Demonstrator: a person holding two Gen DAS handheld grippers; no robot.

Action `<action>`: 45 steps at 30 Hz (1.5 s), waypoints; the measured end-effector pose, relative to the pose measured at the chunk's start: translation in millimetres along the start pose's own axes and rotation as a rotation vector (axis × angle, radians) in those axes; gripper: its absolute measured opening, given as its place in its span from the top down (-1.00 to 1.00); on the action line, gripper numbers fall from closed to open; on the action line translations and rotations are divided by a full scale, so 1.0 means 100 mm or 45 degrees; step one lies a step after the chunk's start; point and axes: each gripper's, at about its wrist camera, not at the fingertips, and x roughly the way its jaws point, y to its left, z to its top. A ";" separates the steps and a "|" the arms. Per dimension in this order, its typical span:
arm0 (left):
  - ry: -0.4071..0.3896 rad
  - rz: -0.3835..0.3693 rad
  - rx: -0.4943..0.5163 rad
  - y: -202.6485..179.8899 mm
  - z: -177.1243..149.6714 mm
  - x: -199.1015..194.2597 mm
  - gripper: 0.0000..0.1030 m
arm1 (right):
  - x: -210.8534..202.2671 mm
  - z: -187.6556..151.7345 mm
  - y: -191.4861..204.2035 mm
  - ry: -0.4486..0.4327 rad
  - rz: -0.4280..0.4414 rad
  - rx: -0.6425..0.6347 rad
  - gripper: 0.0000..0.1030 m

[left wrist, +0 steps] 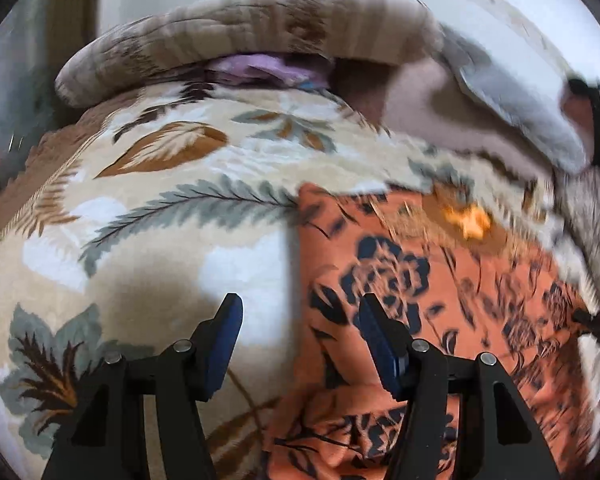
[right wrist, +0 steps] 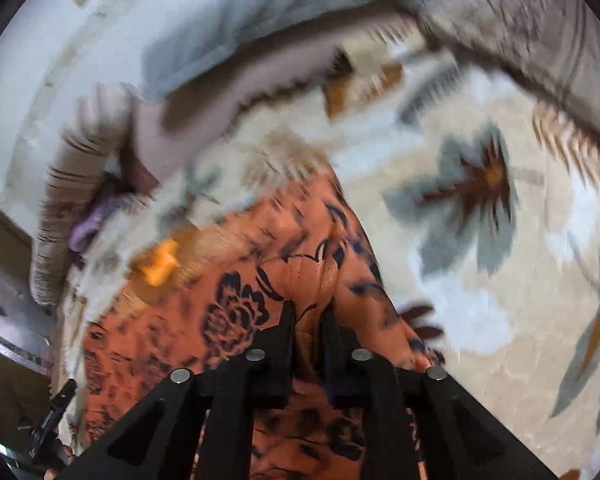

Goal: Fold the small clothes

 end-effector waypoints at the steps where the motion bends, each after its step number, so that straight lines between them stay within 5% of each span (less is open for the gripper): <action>1: 0.011 0.020 0.039 -0.06 -0.02 0.02 -0.20 | 0.08 -0.01 -0.06 0.059 0.000 0.039 0.68; 4: 0.074 0.069 0.131 -0.18 -0.07 0.13 -0.21 | 0.00 0.05 -0.25 0.044 0.064 0.155 0.64; 9: 0.118 0.063 0.117 -0.16 -0.09 0.19 -0.28 | -0.32 0.18 -0.28 -0.171 0.054 0.150 0.58; 14: 0.118 0.070 0.115 -0.17 -0.10 0.21 -0.30 | -0.06 0.24 0.15 -0.083 0.085 -0.059 0.58; 18: 0.124 0.065 0.116 -0.17 -0.09 0.23 -0.30 | 0.47 0.27 0.25 0.028 -0.097 -0.117 0.60; 22: 0.144 0.041 0.083 -0.13 -0.08 0.24 -0.31 | 0.44 0.35 0.39 0.013 -0.117 -0.143 0.57; 26: 0.158 0.028 0.057 -0.11 -0.08 0.25 -0.31 | 0.30 0.29 0.92 -0.008 0.057 -0.287 0.57; 31: 0.163 0.023 0.051 -0.10 -0.08 0.24 -0.32 | 0.54 -0.08 1.76 0.174 0.294 -0.477 0.57; 34: 0.166 0.019 0.047 -0.10 -0.08 0.24 -0.32 | 0.86 -0.31 2.09 0.244 0.290 -0.525 0.57; 37: 0.169 0.016 0.044 -0.09 -0.08 0.25 -0.32 | 1.04 -0.37 2.13 0.167 0.274 -0.481 0.58; 41: 0.168 0.006 0.035 -0.08 -0.07 0.22 -0.32 | 0.89 -0.26 1.92 0.214 0.366 -0.331 0.59; 45: 0.105 -0.011 0.028 -0.11 -0.04 0.12 -0.31 | 0.53 -0.19 1.63 0.096 0.259 -0.387 0.60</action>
